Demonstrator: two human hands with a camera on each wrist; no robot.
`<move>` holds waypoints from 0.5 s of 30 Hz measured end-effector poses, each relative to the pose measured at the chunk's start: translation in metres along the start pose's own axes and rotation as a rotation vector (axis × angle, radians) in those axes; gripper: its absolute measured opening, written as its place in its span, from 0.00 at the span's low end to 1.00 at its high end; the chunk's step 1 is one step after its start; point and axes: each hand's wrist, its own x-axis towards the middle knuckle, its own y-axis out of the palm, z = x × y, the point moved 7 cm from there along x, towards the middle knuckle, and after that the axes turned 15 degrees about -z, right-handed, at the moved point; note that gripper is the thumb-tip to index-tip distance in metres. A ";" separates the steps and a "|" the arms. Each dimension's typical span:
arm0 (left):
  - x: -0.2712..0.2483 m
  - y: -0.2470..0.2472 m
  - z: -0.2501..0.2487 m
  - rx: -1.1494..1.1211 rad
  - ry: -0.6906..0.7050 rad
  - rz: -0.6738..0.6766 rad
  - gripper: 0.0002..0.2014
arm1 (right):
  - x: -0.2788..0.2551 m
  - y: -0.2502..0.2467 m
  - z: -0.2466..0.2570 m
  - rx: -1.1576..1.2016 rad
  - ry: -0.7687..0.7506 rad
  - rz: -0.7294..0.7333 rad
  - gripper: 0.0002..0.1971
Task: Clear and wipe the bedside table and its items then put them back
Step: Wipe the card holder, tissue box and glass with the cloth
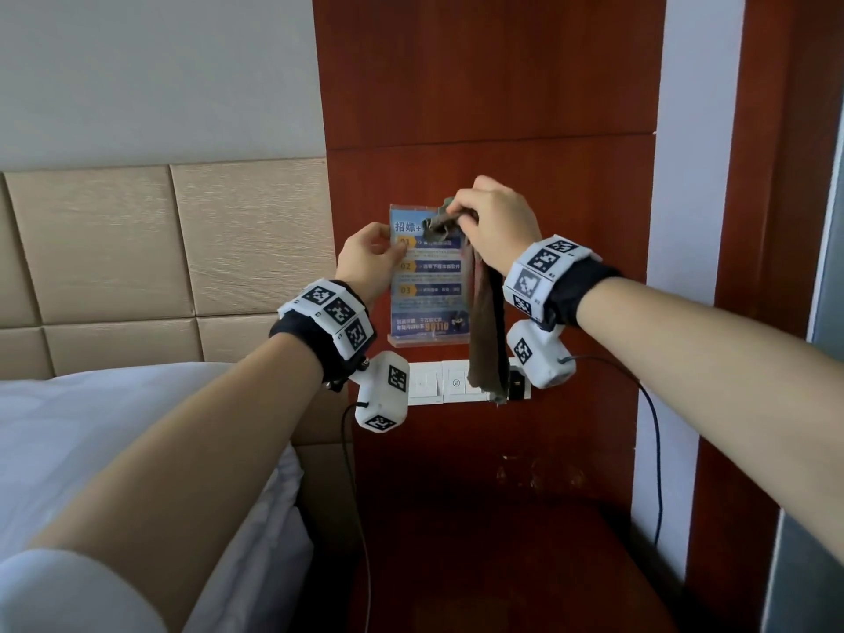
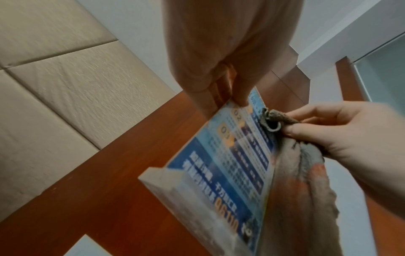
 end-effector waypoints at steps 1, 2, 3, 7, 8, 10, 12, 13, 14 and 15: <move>0.001 -0.001 -0.001 -0.005 0.000 -0.010 0.10 | -0.003 0.001 0.003 -0.002 -0.009 0.010 0.11; 0.002 -0.001 -0.001 -0.007 0.002 -0.021 0.10 | -0.006 0.003 0.006 -0.002 -0.022 0.024 0.11; 0.003 -0.002 -0.002 -0.003 0.010 -0.030 0.10 | -0.011 0.005 0.010 -0.001 -0.040 0.041 0.12; 0.005 -0.006 -0.009 0.032 0.055 -0.066 0.11 | -0.034 0.016 0.027 0.000 -0.148 0.120 0.11; 0.006 -0.008 -0.010 0.038 0.064 -0.077 0.09 | -0.040 0.020 0.031 -0.006 -0.180 0.143 0.11; 0.006 -0.010 -0.010 0.043 0.070 -0.085 0.05 | -0.050 0.026 0.037 -0.018 -0.236 0.188 0.11; 0.006 -0.011 -0.009 0.044 0.062 -0.084 0.02 | -0.057 0.032 0.042 -0.034 -0.302 0.220 0.11; 0.005 -0.012 -0.009 0.047 0.061 -0.085 0.01 | -0.060 0.034 0.046 -0.045 -0.344 0.234 0.11; 0.005 -0.012 -0.009 0.050 0.061 -0.084 0.01 | -0.064 0.036 0.049 -0.052 -0.393 0.245 0.10; 0.005 -0.013 -0.009 0.051 0.059 -0.082 0.01 | -0.067 0.038 0.052 -0.056 -0.439 0.258 0.09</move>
